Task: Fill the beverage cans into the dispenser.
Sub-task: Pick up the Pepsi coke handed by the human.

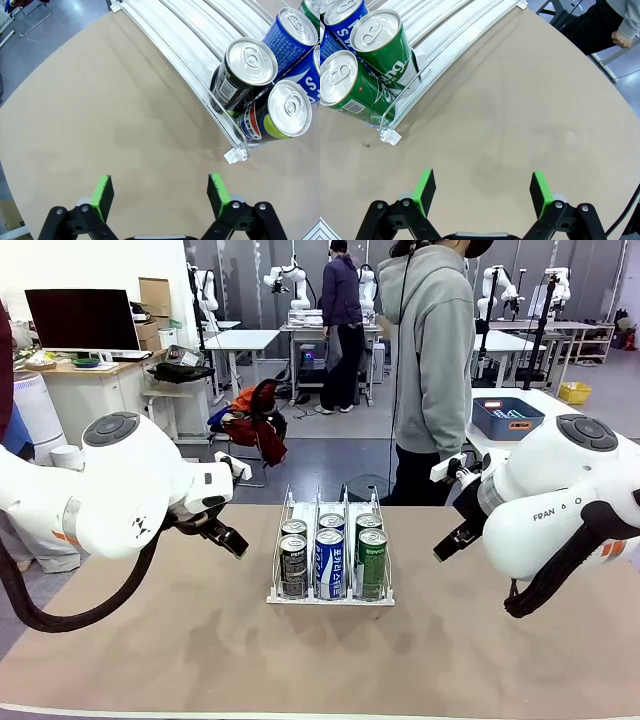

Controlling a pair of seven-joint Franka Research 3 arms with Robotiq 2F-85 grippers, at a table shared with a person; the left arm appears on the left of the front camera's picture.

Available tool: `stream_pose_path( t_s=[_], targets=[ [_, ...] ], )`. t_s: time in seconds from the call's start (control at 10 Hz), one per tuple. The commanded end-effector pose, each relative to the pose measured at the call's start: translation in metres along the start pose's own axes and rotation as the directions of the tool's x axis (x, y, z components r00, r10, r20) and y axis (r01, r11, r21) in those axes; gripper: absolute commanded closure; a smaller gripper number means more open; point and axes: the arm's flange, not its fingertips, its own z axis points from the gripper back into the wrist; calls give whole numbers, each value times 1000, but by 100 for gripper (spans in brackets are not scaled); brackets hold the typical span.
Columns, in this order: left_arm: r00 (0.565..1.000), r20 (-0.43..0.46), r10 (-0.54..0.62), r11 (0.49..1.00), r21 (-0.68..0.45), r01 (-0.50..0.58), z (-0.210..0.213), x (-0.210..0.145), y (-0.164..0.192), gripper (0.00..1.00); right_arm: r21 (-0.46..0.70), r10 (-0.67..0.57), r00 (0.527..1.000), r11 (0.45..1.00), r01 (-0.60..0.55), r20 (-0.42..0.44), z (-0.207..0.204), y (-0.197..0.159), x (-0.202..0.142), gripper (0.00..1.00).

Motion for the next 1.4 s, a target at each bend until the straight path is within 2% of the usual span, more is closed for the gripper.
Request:
stream_pose_path(
  t_s=[0.0,0.4,0.5,0.6,0.7,0.9,1.1,1.3],
  targets=[
    [1000,0,3,1000,1,-3,0,0,1,0,0,-1,1000,1000,1,0,0,0,0,0],
    [1000,0,0,1000,0,0,0,0,0,0,0,-1,1000,1000,1,0,0,0,0,0],
    [999,-46,15,1000,19,-14,11,-3,-22,0,0,0,1000,1000,0,0,0,0,0,0],
    [1000,-19,3,998,-57,-4,17,4,-26,0,68,-14,1000,998,16,-24,7,-14,8,0],
    [1000,-14,6,992,-122,-7,30,7,-11,0,105,-68,997,992,70,-20,12,-13,10,0],
    [1000,-3,5,984,-180,-5,46,20,3,0,209,-37,999,977,39,-15,21,-29,31,0],
    [999,-9,-45,943,-331,40,75,10,14,0,333,-79,996,938,91,-48,50,-35,35,0],
    [989,112,-91,903,-411,130,99,9,29,0,434,-58,998,899,55,-6,71,-61,47,0]
  ],
)
